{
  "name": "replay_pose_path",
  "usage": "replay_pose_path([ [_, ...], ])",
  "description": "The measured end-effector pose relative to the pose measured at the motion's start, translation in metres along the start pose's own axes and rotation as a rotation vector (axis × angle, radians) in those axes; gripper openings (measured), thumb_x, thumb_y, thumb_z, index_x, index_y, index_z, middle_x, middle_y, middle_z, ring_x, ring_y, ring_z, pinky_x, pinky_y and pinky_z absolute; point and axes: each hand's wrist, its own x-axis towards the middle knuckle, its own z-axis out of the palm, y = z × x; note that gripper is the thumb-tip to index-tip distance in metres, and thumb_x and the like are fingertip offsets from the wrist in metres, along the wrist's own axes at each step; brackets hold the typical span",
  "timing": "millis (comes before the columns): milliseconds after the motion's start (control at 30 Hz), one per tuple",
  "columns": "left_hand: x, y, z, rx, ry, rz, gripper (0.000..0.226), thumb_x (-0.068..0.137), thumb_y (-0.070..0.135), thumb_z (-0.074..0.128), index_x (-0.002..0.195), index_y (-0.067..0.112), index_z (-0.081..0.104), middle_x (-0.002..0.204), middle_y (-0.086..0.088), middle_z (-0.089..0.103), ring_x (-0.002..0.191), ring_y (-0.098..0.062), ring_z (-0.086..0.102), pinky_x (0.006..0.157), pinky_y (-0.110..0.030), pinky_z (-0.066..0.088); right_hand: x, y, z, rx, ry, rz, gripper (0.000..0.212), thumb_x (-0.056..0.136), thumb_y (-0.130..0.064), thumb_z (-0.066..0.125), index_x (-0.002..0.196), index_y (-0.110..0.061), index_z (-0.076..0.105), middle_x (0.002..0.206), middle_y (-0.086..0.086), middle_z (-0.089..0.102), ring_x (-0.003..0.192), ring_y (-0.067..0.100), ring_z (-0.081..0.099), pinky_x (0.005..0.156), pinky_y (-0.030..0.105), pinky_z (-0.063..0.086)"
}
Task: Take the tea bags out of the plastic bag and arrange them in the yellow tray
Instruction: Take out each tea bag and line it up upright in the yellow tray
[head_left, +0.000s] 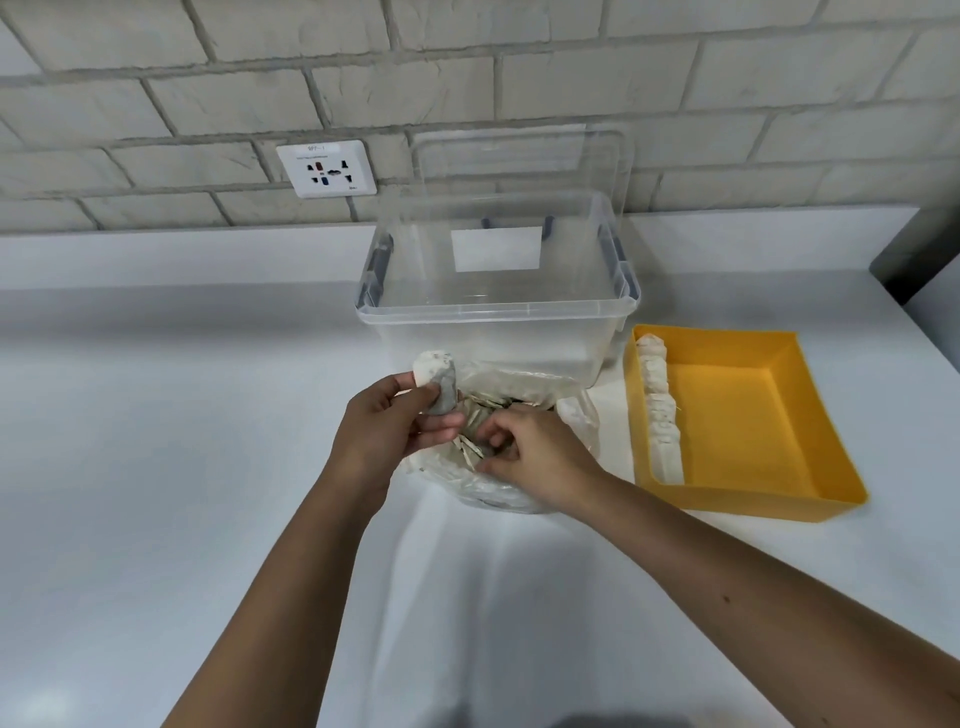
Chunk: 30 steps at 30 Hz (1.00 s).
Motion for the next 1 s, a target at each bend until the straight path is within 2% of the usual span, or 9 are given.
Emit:
replay_pose_path([
  [100, 0.002, 0.003, -0.002, -0.025, 0.023, -0.002, 0.021, 0.097, 0.004, 0.058, 0.117, 0.0, 0.06, 0.098, -0.018, 0.075, 0.083, -0.027, 0.076, 0.073, -0.029, 0.062, 0.001, 0.001, 0.004, -0.087, 0.06, -0.029, 0.023, 0.082, -0.035, 0.073, 0.096, -0.016, 0.07, 0.093, -0.002, 0.061, 0.082, 0.016, 0.06, 0.075, 0.035, 0.049],
  [233, -0.001, 0.006, -0.002, 0.05, 0.019, 0.006, 0.016, 0.097, 0.006, 0.057, 0.11, 0.007, 0.066, 0.096, -0.011, 0.076, 0.086, -0.025, 0.076, 0.079, -0.034, 0.062, -0.005, -0.001, -0.012, -0.02, 0.177, -0.017, 0.012, 0.09, -0.03, 0.067, 0.094, -0.019, 0.07, 0.083, -0.009, 0.066, 0.074, 0.007, 0.058, 0.069, 0.026, 0.046],
  [333, -0.004, 0.003, -0.001, 0.159, -0.001, 0.036, 0.01, 0.097, 0.011, 0.058, 0.099, 0.009, 0.068, 0.094, -0.011, 0.077, 0.085, -0.024, 0.075, 0.08, -0.034, 0.061, -0.015, -0.005, -0.031, 0.115, 0.098, -0.045, 0.009, 0.094, -0.027, 0.062, 0.095, -0.018, 0.064, 0.069, -0.014, 0.059, 0.061, 0.002, 0.055, 0.059, 0.016, 0.04],
  [433, -0.004, -0.006, 0.009, 0.215, 0.001, 0.07, 0.013, 0.096, 0.014, 0.06, 0.1, 0.006, 0.07, 0.084, -0.01, 0.074, 0.074, -0.021, 0.071, 0.076, -0.031, 0.061, -0.018, -0.009, -0.047, 0.232, -0.014, -0.07, 0.01, 0.096, -0.027, 0.06, 0.095, -0.017, 0.062, 0.073, -0.012, 0.058, 0.062, 0.005, 0.059, 0.059, 0.018, 0.045],
  [567, -0.017, -0.019, 0.026, 0.204, 0.02, 0.054, 0.015, 0.097, 0.018, 0.06, 0.1, 0.008, 0.071, 0.079, -0.011, 0.063, 0.074, -0.025, 0.061, 0.08, -0.038, 0.061, -0.011, -0.015, -0.058, 0.292, 0.0, -0.055, 0.011, 0.095, -0.026, 0.061, 0.095, -0.014, 0.063, 0.074, -0.005, 0.06, 0.065, 0.02, 0.065, 0.062, 0.034, 0.053],
  [733, -0.029, -0.021, 0.035, 0.105, 0.022, 0.002, 0.027, 0.1, 0.03, 0.056, 0.106, 0.01, 0.073, 0.098, -0.011, 0.075, 0.089, -0.03, 0.073, 0.081, -0.04, 0.061, -0.003, -0.016, -0.057, 0.22, 0.094, -0.072, 0.012, 0.093, -0.027, 0.063, 0.086, -0.018, 0.061, 0.064, 0.0, 0.065, 0.058, 0.018, 0.064, 0.067, 0.038, 0.056],
  [833, -0.027, -0.016, 0.034, 0.175, 0.015, 0.056, 0.017, 0.092, 0.017, 0.069, 0.107, 0.01, 0.072, 0.083, -0.007, 0.074, 0.081, -0.021, 0.073, 0.075, -0.034, 0.062, 0.002, -0.016, -0.055, 0.291, 0.078, -0.036, 0.013, 0.092, -0.026, 0.065, 0.088, -0.014, 0.062, 0.066, 0.002, 0.068, 0.055, 0.014, 0.064, 0.064, 0.037, 0.058],
  [933, -0.022, -0.013, 0.03, 0.208, 0.091, 0.11, 0.013, 0.092, 0.01, 0.067, 0.104, 0.008, 0.072, 0.076, -0.007, 0.073, 0.072, -0.018, 0.071, 0.066, -0.029, 0.062, 0.003, -0.009, -0.047, 0.436, 0.078, 0.056, 0.014, 0.091, -0.025, 0.066, 0.093, -0.012, 0.062, 0.072, 0.006, 0.069, 0.057, 0.017, 0.065, 0.062, 0.037, 0.058],
  [1000, -0.017, -0.01, 0.026, 0.168, 0.157, 0.129, 0.012, 0.093, 0.009, 0.064, 0.103, 0.007, 0.07, 0.078, -0.008, 0.072, 0.071, -0.017, 0.071, 0.064, -0.028, 0.06, 0.002, 0.0, -0.036, 0.362, 0.049, 0.075, 0.01, 0.089, -0.021, 0.068, 0.094, -0.013, 0.063, 0.072, 0.003, 0.067, 0.058, 0.013, 0.063, 0.063, 0.034, 0.055],
])
